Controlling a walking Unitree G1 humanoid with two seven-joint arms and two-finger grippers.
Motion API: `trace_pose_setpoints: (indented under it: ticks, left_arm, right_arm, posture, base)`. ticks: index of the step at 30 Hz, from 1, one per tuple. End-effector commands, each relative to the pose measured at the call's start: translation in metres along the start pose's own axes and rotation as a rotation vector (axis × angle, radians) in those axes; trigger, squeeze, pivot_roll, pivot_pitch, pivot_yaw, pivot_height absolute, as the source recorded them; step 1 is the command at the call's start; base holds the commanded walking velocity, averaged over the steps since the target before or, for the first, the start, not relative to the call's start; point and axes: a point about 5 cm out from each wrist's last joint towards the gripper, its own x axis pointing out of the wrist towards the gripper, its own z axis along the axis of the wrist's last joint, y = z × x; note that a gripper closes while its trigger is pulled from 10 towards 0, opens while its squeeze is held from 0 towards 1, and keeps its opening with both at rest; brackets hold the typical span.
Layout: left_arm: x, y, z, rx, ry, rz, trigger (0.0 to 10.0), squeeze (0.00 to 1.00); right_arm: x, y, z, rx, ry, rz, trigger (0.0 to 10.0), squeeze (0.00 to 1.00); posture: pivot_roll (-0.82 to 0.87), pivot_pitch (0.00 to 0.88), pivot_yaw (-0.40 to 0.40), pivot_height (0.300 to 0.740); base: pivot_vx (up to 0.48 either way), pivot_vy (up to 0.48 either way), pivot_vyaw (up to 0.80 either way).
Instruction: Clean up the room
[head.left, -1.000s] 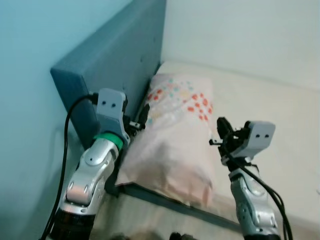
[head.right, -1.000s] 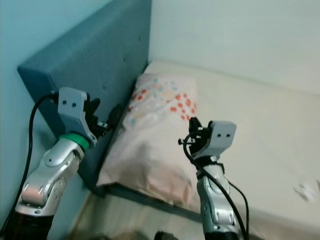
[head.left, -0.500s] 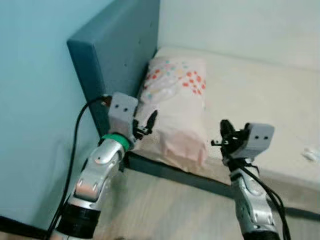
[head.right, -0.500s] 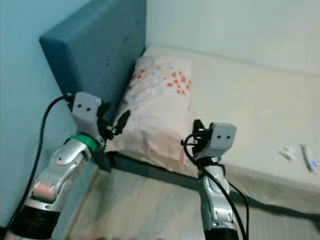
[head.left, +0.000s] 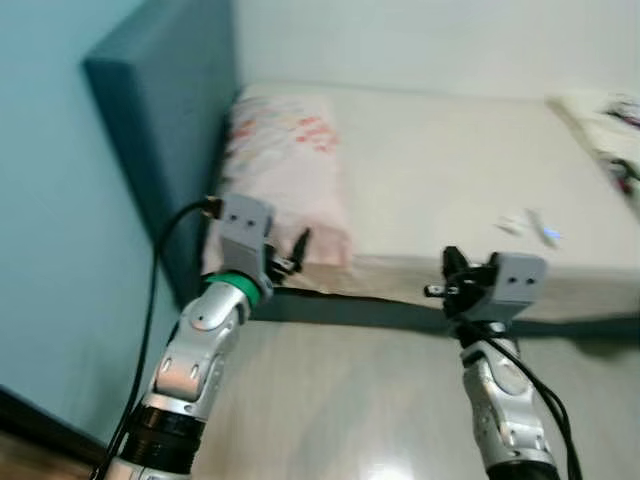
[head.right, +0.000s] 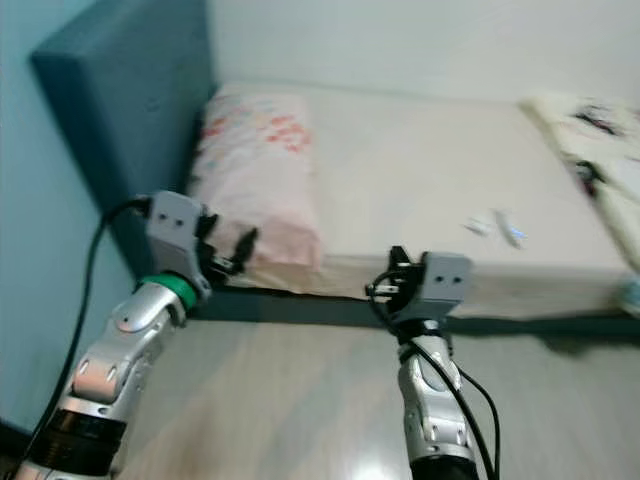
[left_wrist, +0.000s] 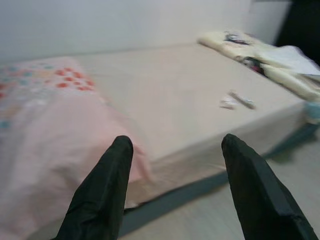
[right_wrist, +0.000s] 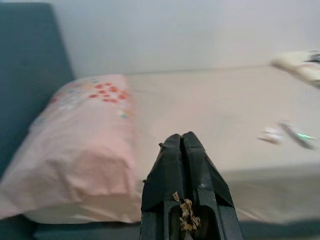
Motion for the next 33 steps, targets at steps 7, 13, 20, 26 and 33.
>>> trace_pose_setpoints:
  ticks: [7, 13, 20, 26, 33]
  left_arm:
    - [0.0, 0.011, -0.029, -0.062, 0.151, 0.068, 10.0, 0.0]
    - [-0.003, 0.025, -0.048, -0.041, 0.218, 0.154, 10.0, 0.0]
    - [-0.022, 0.034, -0.082, -0.002, 0.324, 0.128, 10.0, 0.0]
    - [-0.037, 0.04, -0.111, -0.004, 0.415, 0.155, 10.0, 0.0]
    - [-0.037, 0.04, -0.114, -0.018, 0.404, 0.172, 10.0, 0.0]
  right_arm:
    - [-0.001, 0.0, -0.005, 0.01, 0.012, -0.003, 10.0, 0.0]
    - [-0.002, -0.001, -0.009, 0.006, 0.023, -0.001, 10.0, 0.0]
    - [-0.009, 0.003, -0.027, -0.014, 0.09, 0.032, 10.0, 0.0]
    - [-0.012, 0.013, -0.036, -0.012, 0.123, 0.071, 10.0, 0.0]
    - [-0.012, 0.016, -0.038, -0.009, 0.128, 0.088, 10.0, 0.0]
  posture:
    - [0.02, 0.026, -0.001, 0.729]
    - [0.02, 0.025, -0.003, 0.729]
    - [0.03, 0.025, -0.003, 0.729]
    - [0.03, 0.024, -0.006, 0.729]
    - [0.03, 0.023, -0.013, 0.729]
  base:
    - [0.0, 0.0, -0.77]
    - [0.0, 0.0, -0.77]
    - [0.0, 0.0, -0.77]
    - [0.0, 0.0, -0.77]
    - [0.0, 0.0, -0.77]
